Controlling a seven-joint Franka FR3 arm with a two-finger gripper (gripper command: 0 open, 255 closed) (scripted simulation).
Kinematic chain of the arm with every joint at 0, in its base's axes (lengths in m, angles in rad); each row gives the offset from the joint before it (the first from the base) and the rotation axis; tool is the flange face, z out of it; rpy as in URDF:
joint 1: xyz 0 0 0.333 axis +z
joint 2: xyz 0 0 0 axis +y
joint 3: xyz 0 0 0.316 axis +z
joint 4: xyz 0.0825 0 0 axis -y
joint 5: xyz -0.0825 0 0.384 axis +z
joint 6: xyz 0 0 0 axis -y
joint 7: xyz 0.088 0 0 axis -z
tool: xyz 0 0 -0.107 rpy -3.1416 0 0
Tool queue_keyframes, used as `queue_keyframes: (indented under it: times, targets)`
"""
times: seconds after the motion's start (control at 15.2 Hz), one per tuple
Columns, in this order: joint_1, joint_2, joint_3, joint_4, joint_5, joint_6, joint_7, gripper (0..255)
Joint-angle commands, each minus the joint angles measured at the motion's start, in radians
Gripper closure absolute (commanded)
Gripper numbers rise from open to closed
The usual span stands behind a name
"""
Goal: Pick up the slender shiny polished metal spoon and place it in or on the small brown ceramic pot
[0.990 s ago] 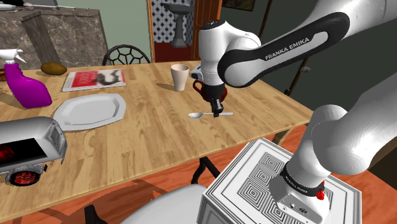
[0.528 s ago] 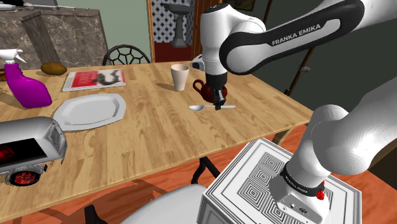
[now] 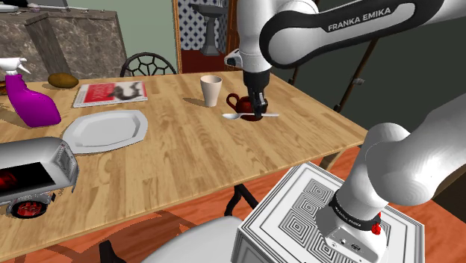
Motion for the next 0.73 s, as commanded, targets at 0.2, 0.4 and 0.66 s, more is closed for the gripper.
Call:
queue_keyframes:
  times: [0.2,0.4,0.66]
  targets:
    - [0.002,-0.014,0.003,0.057,0.007,-0.070,-0.012,255]
    - [-0.008,0.000,-0.013,0.089,-0.003,-0.084,-0.038,255]
    - [-0.048,0.074,-0.077,0.156,-0.041,-0.055,-0.120,255]
